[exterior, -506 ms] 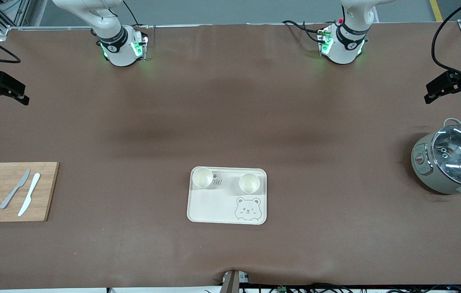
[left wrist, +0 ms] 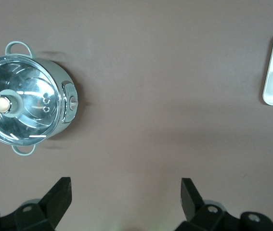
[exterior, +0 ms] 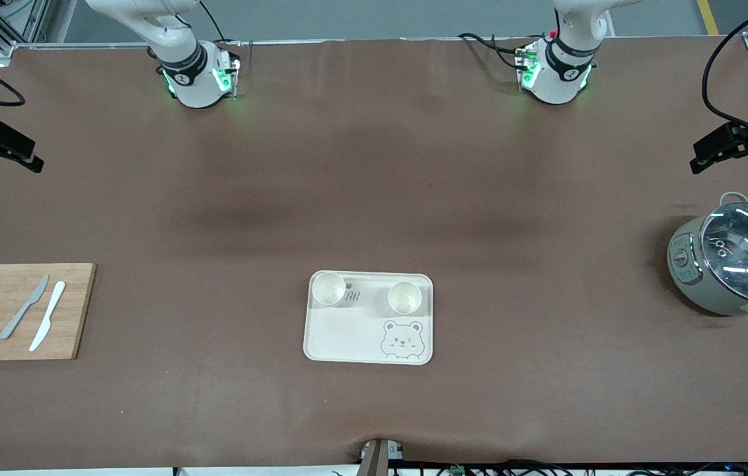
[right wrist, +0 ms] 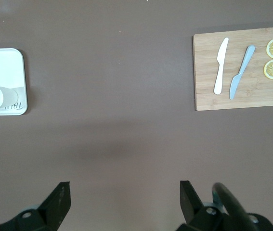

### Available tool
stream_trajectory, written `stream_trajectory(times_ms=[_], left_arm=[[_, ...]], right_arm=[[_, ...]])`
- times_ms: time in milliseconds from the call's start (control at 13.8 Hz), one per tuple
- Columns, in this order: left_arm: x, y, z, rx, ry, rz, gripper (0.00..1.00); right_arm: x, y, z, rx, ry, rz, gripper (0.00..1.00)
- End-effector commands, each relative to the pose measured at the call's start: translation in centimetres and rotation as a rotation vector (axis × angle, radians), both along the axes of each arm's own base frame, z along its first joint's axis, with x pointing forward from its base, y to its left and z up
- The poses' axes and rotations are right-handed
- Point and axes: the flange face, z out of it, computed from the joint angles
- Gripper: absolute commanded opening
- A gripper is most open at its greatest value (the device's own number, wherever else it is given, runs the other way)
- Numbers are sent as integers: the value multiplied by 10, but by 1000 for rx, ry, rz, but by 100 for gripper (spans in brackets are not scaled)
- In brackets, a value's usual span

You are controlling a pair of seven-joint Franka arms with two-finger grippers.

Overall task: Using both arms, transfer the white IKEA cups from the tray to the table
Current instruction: 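Reach the left gripper from rest toward the white cup on the tray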

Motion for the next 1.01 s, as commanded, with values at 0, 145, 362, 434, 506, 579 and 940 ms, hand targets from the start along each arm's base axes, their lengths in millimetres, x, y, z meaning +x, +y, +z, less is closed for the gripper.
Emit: stream_trajectory(times_ms=[0,145,362,434,506,579,940], left_arm=[[21,-8,-6,-24,-39,-8,100],[43,-35,-30,-38,-63,-27,100],[70,-99,-67,-77,-111,31,100],[78,-123,-86,-96,-102,77,100],[85,-145,-97,-118,-110,151,100],[90,-172,-113,-135,-110,193,100],[83,-278,-185,-169,-65,279,100]], right_arm=[[1,-4,0,3,7,-24,100],[3,-8,2,0,1,-27,100],[7,-12,-1,1,6,-30,100],[7,-13,-1,0,6,-32,100],[8,-14,-4,0,9,-33,100],[12,-14,-10,-2,21,-33,100],[23,-31,-33,-4,63,-61,100]])
